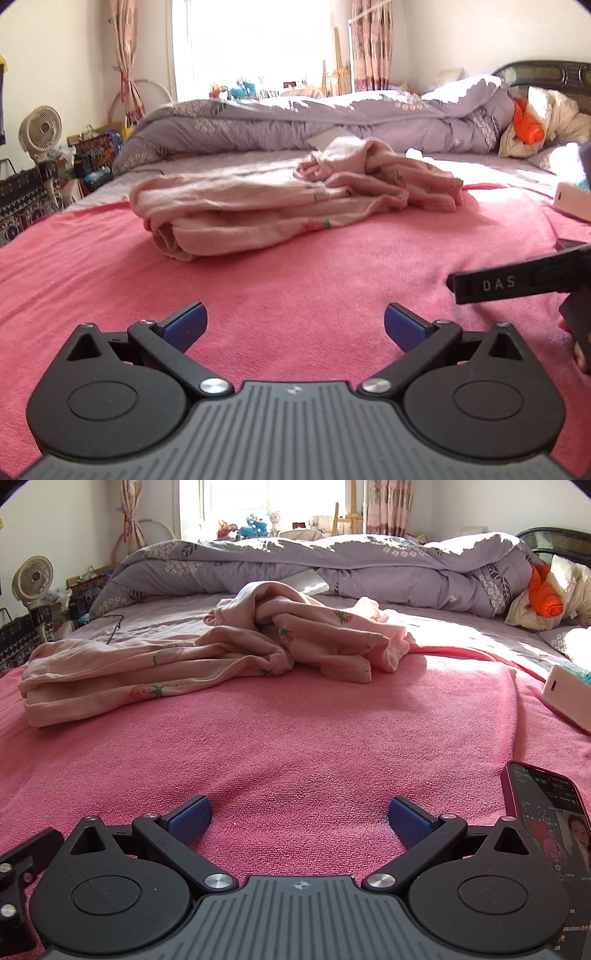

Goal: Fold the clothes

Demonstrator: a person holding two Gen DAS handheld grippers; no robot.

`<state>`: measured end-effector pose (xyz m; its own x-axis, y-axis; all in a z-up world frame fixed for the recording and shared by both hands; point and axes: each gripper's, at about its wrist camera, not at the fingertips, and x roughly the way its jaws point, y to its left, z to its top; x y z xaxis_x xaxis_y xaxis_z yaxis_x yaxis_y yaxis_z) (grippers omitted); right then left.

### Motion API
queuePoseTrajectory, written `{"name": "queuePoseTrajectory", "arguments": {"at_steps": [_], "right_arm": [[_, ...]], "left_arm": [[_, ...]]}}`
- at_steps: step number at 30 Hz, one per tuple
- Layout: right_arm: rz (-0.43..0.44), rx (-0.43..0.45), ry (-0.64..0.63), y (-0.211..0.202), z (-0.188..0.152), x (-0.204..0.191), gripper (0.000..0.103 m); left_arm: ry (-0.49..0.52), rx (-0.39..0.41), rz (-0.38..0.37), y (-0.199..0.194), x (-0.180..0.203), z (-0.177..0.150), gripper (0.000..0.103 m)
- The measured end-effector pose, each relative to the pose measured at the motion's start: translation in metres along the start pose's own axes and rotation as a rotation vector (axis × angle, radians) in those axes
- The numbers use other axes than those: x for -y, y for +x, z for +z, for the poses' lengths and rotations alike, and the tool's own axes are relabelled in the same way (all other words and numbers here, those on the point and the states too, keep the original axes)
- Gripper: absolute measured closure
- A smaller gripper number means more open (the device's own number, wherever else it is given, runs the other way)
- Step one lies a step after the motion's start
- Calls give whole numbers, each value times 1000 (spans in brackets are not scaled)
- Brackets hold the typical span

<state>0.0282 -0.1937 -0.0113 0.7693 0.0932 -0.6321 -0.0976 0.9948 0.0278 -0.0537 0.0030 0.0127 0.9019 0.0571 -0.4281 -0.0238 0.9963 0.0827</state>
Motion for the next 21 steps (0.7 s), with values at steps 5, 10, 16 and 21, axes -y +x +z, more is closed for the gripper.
{"name": "queuePoseTrajectory", "arguments": {"at_steps": [5,10,16,21], "right_arm": [[82,10,149,3,16,11,0],[349,18,364,29,38,15,5],[121,50,180,27,44,-7,0],[-184,-33,-99,43,38,-37,0]], "left_arm": [[151,25,37,-7,-46,50,0],[287,51,148,31,-76,96,0],[278,-89,144,104,-81,84,0],[79,-198,101,129,-91,47,0]]}}
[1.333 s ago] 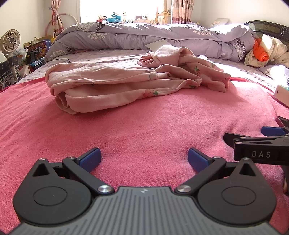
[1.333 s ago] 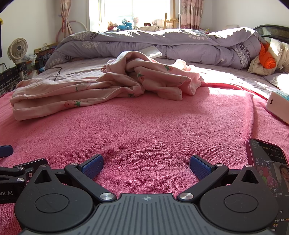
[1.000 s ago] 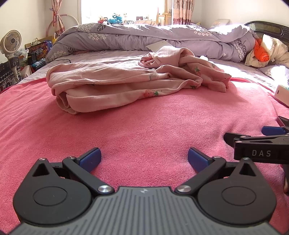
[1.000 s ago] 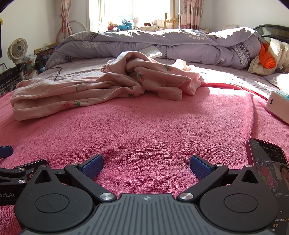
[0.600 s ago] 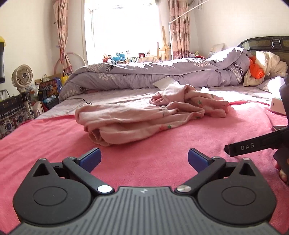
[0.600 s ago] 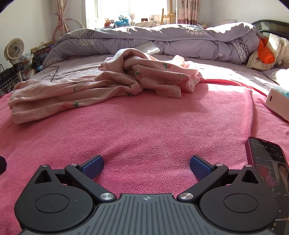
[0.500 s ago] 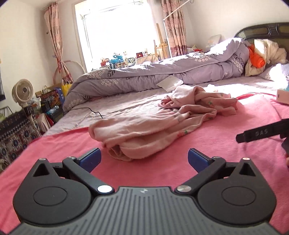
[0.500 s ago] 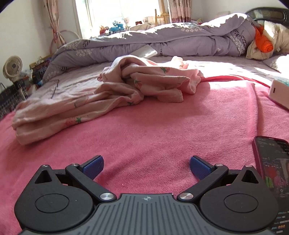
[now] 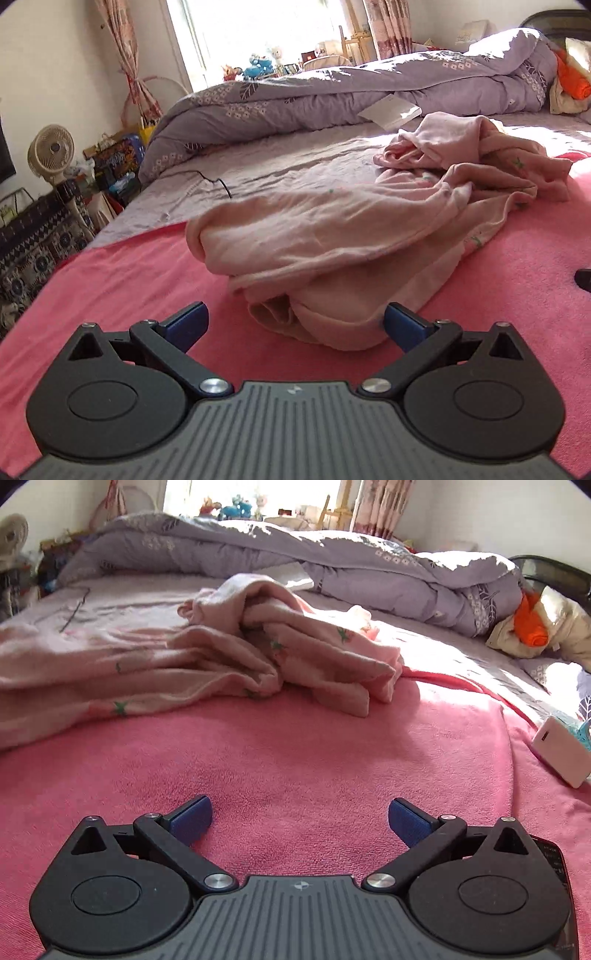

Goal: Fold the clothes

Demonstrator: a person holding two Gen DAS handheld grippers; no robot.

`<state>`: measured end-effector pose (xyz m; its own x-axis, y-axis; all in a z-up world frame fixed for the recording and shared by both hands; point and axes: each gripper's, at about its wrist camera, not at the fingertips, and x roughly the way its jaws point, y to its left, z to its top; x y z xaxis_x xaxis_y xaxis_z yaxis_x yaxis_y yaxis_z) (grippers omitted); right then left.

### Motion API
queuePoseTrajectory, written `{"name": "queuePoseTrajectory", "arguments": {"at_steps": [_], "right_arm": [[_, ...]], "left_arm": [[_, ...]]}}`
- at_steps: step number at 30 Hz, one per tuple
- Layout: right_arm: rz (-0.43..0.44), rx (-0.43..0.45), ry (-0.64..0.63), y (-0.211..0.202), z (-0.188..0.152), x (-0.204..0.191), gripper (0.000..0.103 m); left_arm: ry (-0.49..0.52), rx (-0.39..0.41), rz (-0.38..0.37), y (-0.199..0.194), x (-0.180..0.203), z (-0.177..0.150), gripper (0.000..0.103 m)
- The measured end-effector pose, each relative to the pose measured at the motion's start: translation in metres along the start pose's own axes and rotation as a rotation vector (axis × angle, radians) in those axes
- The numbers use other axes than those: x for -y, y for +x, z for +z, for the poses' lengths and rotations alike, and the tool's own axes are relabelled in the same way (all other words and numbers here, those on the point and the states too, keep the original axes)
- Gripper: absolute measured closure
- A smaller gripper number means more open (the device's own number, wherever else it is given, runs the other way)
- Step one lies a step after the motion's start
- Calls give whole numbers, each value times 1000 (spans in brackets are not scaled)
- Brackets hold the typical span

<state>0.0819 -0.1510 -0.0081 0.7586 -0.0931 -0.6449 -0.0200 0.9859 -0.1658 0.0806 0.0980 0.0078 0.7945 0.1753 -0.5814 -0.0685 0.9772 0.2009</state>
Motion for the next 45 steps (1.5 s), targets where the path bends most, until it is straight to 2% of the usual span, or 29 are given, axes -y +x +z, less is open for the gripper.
{"name": "queuePoseTrajectory", "arguments": {"at_steps": [2,5,7,9,15,19,45], "right_arm": [[4,11,14,0,-3,2,0],[78,-21,102,7,-4,19,0],[140,-31,177,9,-4,32,0],[165,-15,206,7,-6,37,0],[99,-27,124,7,-2,22,0],[125,-29,156,7,-3,28,0],[118,-28,149,5,-2,26,0]], "left_arm": [[-19,-46,6,7,-1,-9,0],[-58,-53,7,5,-7,-10,0],[-102,-83,-22,9,-14,-10,0],[-166,-88,-64,9,-25,-12,0],[-152,-87,-50,4,-23,-14,0],[-173,-84,-64,3,-27,-15,0],[-174,-81,-59,3,-23,-13,0]]}}
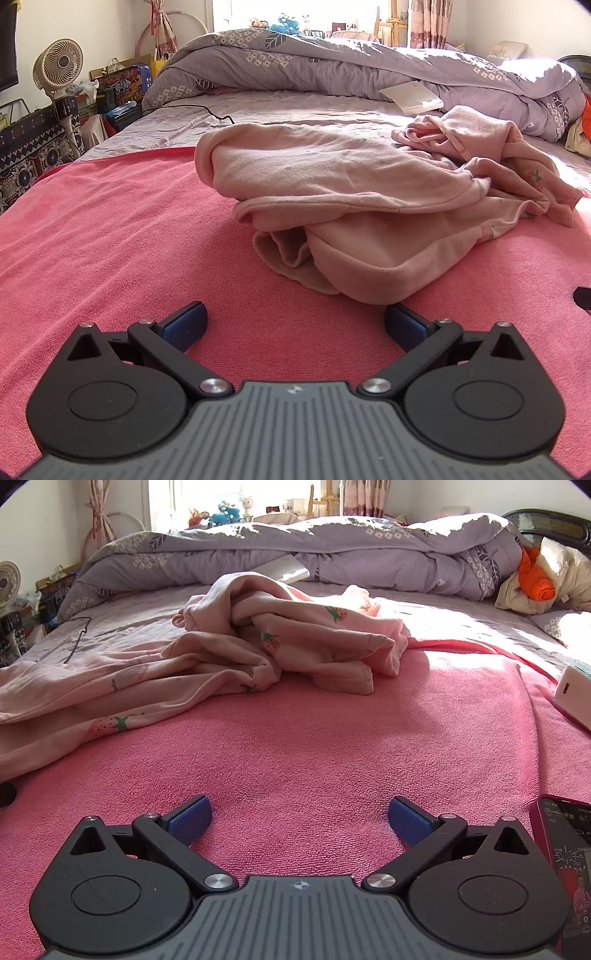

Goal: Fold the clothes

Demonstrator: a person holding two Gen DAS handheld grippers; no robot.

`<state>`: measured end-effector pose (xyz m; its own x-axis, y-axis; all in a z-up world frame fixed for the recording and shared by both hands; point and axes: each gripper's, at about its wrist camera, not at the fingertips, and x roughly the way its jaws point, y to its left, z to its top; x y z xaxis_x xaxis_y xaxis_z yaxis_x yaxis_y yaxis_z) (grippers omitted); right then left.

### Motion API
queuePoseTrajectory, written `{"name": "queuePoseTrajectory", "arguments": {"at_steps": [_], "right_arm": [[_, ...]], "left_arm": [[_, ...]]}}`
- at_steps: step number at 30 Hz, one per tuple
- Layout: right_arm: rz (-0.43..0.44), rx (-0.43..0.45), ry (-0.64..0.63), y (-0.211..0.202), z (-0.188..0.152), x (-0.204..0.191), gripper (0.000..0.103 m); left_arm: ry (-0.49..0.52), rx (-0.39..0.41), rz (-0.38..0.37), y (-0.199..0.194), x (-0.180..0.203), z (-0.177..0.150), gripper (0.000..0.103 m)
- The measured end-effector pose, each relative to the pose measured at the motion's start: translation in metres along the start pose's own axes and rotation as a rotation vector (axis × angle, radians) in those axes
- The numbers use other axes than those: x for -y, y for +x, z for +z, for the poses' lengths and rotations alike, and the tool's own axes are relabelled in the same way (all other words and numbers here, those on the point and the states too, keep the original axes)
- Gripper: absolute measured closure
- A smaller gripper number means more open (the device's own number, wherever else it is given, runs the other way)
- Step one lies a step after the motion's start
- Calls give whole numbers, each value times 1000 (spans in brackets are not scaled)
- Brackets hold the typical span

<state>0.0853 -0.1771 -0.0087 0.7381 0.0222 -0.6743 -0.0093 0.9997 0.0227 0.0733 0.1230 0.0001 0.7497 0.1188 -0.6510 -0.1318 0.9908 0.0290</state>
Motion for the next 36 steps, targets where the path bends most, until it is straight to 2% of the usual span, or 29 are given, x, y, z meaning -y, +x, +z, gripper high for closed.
{"name": "queuePoseTrajectory", "arguments": {"at_steps": [4,7,8,12,15,17,18,20,22,25,27,29,30,31,32,34,36], "right_arm": [[1,0,2,0,0,0,0],[1,-1,2,0,0,0,0],[1,-1,2,0,0,0,0],[1,-1,2,0,0,0,0],[1,-1,2,0,0,0,0],[1,0,2,0,0,0,0],[1,0,2,0,0,0,0],[0,-1,1,0,0,0,0],[-3,0,-1,0,0,-1,0],[-16,0,-7,1,1,-3,0],[-16,1,10,2,2,-3,0],[-10,10,31,0,3,-1,1],[8,33,44,-4,2,1,4],[46,64,63,-10,1,5,12],[103,101,93,-16,0,10,22],[209,161,158,-26,-2,21,30],[263,196,194,-34,-3,26,39]], "left_arm": [[-47,9,0,-6,-8,3,0],[-123,56,-9,-24,-24,7,0],[-114,69,-25,-27,-27,11,0],[60,93,11,-34,-17,26,0],[184,183,50,-45,-5,32,0],[222,236,48,-42,-1,34,0],[236,238,66,-34,1,35,0],[253,183,95,-9,6,40,0],[268,135,80,13,12,37,3],[321,148,76,22,25,32,7],[336,176,81,21,30,34,20],[299,198,54,19,30,39,43],[273,214,44,18,28,42,47],[238,232,41,15,25,46,59],[202,245,36,12,22,49,64],[126,263,1,6,14,57,71],[81,294,-35,-6,7,64,74]]}}
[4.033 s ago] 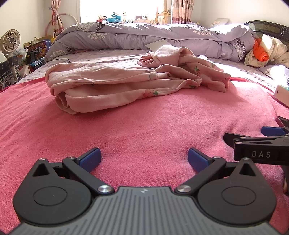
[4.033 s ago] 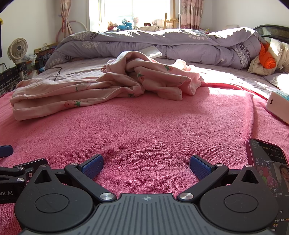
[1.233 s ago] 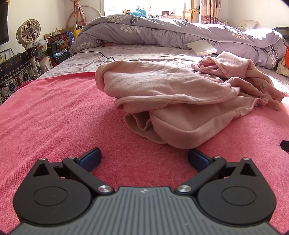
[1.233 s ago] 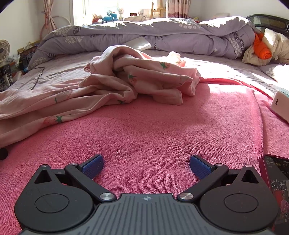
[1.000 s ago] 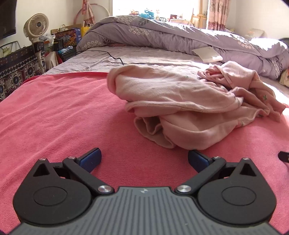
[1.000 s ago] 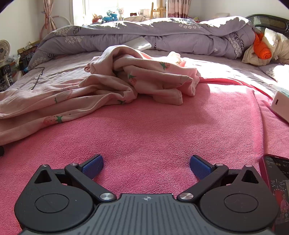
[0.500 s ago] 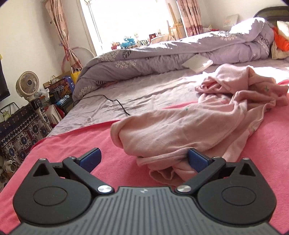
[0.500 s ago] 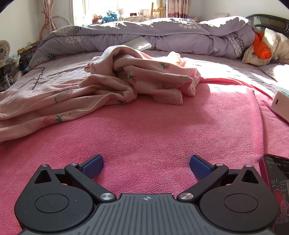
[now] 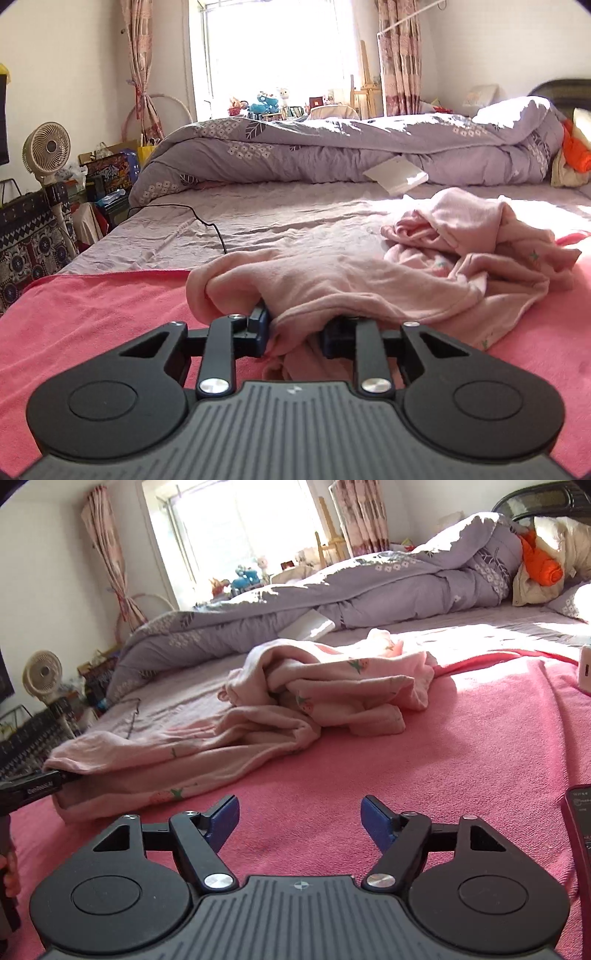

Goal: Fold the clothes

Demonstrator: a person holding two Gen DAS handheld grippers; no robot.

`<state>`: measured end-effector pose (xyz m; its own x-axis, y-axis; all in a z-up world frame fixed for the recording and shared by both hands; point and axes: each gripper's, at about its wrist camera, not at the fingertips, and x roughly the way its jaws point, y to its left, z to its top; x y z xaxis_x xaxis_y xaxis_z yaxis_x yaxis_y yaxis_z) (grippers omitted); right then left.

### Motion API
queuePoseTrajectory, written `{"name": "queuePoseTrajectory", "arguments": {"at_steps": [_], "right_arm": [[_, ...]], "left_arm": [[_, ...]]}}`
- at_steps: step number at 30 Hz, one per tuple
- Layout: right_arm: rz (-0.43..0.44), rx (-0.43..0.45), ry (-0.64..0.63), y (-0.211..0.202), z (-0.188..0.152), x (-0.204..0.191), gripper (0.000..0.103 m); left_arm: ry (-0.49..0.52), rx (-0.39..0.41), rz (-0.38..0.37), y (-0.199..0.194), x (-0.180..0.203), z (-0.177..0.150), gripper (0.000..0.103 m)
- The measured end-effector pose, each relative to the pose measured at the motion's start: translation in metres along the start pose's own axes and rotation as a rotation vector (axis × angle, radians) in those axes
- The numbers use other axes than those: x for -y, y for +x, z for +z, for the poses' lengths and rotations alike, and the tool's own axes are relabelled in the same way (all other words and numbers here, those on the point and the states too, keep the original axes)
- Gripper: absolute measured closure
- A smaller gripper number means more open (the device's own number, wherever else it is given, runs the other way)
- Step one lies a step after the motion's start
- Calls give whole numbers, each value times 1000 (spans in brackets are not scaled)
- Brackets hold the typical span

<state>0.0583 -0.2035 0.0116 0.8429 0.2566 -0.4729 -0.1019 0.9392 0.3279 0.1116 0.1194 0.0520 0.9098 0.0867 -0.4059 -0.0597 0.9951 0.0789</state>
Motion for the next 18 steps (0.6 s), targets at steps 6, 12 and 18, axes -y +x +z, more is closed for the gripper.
{"name": "queuePoseTrajectory", "arguments": {"at_steps": [6,12,18], "right_arm": [[14,47,-83,-13,8,-19,42],[-31,87,-214,-8,21,-51,31],[-111,37,-260,41,39,-76,27]], "left_arm": [[-65,152,-77,-51,-17,37,77],[-103,247,-133,-100,-43,58,80],[-50,363,22,-131,-73,54,103]]}}
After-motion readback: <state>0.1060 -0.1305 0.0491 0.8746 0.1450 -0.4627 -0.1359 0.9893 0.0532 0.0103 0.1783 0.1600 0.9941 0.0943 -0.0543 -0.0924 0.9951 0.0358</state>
